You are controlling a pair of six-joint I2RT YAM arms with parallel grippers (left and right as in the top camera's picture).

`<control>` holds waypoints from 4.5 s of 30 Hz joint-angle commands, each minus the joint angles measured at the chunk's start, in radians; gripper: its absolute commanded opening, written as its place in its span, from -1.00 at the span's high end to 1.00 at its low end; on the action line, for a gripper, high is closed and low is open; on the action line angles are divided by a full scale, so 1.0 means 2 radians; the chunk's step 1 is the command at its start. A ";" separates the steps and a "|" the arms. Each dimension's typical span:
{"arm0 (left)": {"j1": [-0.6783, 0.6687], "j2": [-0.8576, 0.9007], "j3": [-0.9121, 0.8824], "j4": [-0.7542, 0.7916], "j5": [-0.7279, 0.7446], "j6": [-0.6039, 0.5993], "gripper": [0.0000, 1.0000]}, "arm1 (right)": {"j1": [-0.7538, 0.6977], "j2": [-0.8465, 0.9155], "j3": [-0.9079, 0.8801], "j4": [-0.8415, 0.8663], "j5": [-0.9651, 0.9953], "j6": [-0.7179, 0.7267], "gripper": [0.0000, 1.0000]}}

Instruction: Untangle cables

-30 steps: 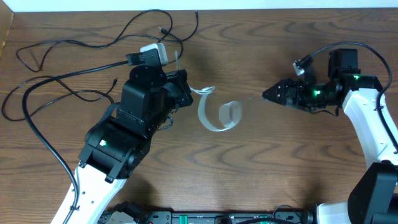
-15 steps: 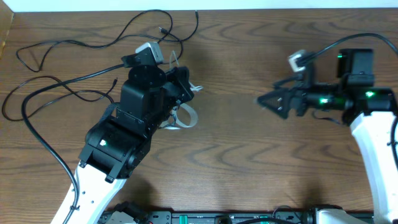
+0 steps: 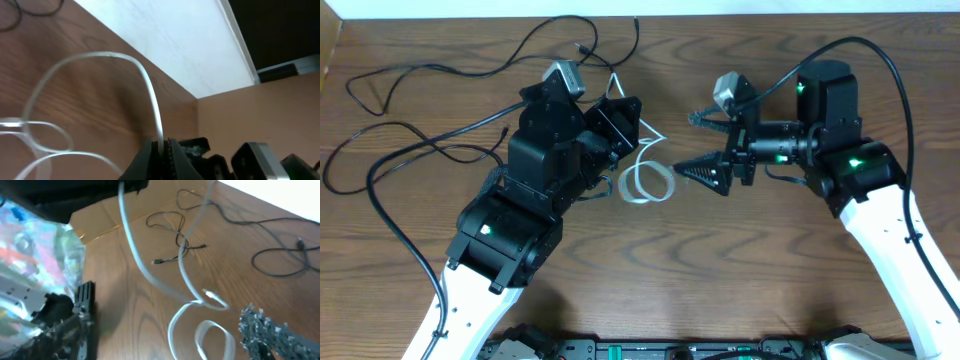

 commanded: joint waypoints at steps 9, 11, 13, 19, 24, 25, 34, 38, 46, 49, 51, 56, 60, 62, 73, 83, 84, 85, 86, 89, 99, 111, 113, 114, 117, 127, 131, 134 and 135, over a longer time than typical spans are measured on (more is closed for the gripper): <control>-0.028 -0.004 0.009 0.026 0.018 -0.049 0.85 | 0.067 0.014 0.006 0.060 0.127 0.091 -0.47; -0.029 -0.004 0.009 0.027 0.018 -0.049 0.85 | 0.072 0.016 0.006 0.062 0.130 0.093 -0.17; -0.029 -0.004 0.009 0.025 0.016 -0.049 0.85 | 0.072 0.016 0.006 0.061 0.131 0.093 0.06; -0.029 -0.004 0.009 0.017 -0.003 -0.047 0.85 | 0.071 0.016 0.006 0.054 0.134 0.095 0.42; -0.029 -0.004 0.009 0.002 -0.030 -0.047 0.85 | 0.071 0.016 0.006 0.045 0.135 0.095 0.43; -0.029 -0.004 0.009 0.002 -0.030 -0.047 0.85 | 0.071 0.016 0.006 0.044 0.135 0.095 0.51; -0.029 -0.004 0.009 -0.009 -0.062 -0.041 0.85 | 0.071 0.016 0.006 0.043 0.135 0.095 0.61; -0.029 -0.004 0.009 -0.010 -0.068 -0.041 0.85 | 0.071 0.016 0.006 0.042 0.135 0.095 0.66; -0.029 -0.004 0.009 -0.013 -0.089 -0.041 0.85 | 0.071 0.016 0.006 0.038 0.135 0.095 0.82; -0.029 -0.004 0.009 -0.014 -0.094 -0.037 0.85 | 0.071 0.016 0.006 0.037 0.135 0.095 0.91; -0.029 -0.004 0.009 -0.016 -0.101 -0.037 0.85 | 0.071 0.016 0.006 0.037 0.135 0.095 0.93; -0.029 -0.004 0.009 -0.030 -0.145 -0.036 0.85 | 0.071 0.016 0.006 0.032 0.135 0.095 0.95; -0.029 -0.003 0.009 -0.055 -0.190 -0.034 0.86 | 0.071 0.015 0.006 0.031 0.135 0.114 0.97; -0.029 -0.002 0.009 -0.062 -0.197 -0.034 0.85 | 0.070 0.015 0.006 0.035 0.135 0.126 0.98; -0.029 0.012 0.009 -0.119 -0.190 -0.034 -0.18 | 0.063 0.000 0.006 0.110 0.135 0.322 0.97; -0.029 0.016 0.009 -0.107 0.006 0.198 -0.18 | 0.053 0.000 0.006 0.134 0.186 0.614 0.97; -0.029 0.017 0.009 -0.102 0.021 0.214 -0.18 | 0.053 0.000 0.006 0.134 0.190 0.637 0.97; -0.029 0.017 0.009 -0.097 0.031 0.226 -0.18 | 0.053 0.000 0.006 0.134 0.195 0.664 0.97; -0.029 0.017 0.009 -0.093 0.038 0.234 -0.18 | 0.053 0.000 0.006 0.134 0.197 0.686 0.97; -0.029 0.017 0.009 -0.085 0.042 0.241 -0.11 | 0.053 0.000 0.006 0.134 0.199 0.743 0.97; -0.029 0.036 0.009 -0.063 0.095 0.304 0.15 | 0.054 0.000 0.006 0.142 0.183 0.785 0.97; -0.029 0.050 0.009 -0.034 0.143 0.347 0.30 | 0.054 0.000 0.006 0.142 0.166 0.794 0.97; -0.029 0.050 0.009 -0.034 0.141 0.347 0.32 | 0.054 0.000 0.006 0.143 0.157 0.794 0.97; -0.029 0.050 0.009 -0.034 0.134 0.346 0.31 | 0.054 0.000 0.006 0.143 0.155 0.794 0.97; -0.029 0.050 0.009 -0.034 0.116 0.347 0.31 | 0.054 0.000 0.006 0.142 0.151 0.794 0.97; -0.029 0.050 0.009 -0.035 0.073 0.346 0.31 | 0.051 0.000 0.006 0.142 0.143 0.794 0.97; -0.029 0.050 0.009 -0.035 0.078 0.346 0.40 | 0.052 0.000 0.006 0.142 0.142 0.799 0.97; -0.029 0.050 0.009 -0.035 0.093 0.346 0.41 | 0.052 0.000 0.006 0.142 0.142 0.802 0.97; -0.029 0.050 0.009 -0.035 0.094 0.346 0.42 | 0.052 0.000 0.006 0.142 0.142 0.803 0.97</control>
